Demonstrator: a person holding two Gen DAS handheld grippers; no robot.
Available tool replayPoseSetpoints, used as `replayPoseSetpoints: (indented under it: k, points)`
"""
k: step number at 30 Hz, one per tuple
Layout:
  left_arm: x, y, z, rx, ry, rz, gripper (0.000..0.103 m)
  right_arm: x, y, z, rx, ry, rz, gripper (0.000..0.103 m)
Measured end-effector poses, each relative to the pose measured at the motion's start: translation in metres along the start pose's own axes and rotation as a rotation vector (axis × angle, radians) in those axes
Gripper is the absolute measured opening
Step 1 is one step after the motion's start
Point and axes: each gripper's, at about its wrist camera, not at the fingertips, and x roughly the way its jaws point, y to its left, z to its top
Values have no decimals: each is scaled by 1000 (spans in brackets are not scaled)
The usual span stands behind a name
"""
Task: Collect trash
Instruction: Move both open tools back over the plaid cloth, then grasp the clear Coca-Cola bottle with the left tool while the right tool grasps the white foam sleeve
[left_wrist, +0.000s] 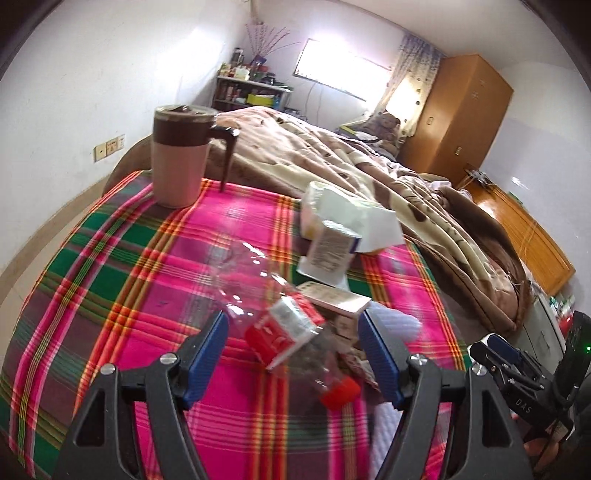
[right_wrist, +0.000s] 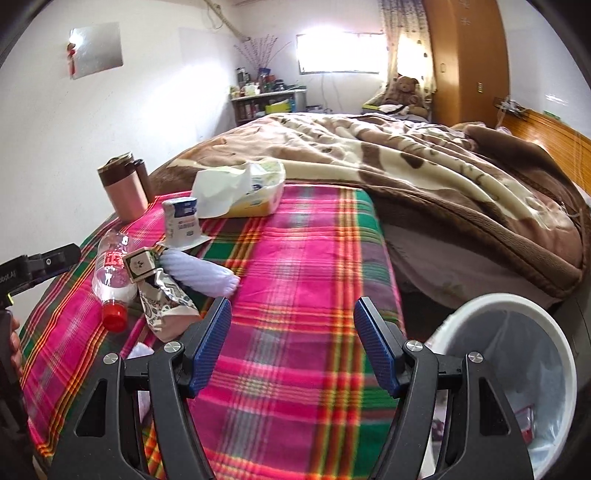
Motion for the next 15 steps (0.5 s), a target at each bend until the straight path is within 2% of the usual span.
replayPoseSetpoints:
  k: [4, 10, 15]
  points:
    - [16, 15, 6, -30, 35, 9, 74, 20, 13, 9, -36, 26, 31, 70]
    - [35, 21, 14, -57, 61, -20, 74, 48, 29, 21, -90, 68, 68, 70]
    - [53, 23, 18, -75, 96, -15, 74, 67, 40, 29, -126, 98, 133, 70]
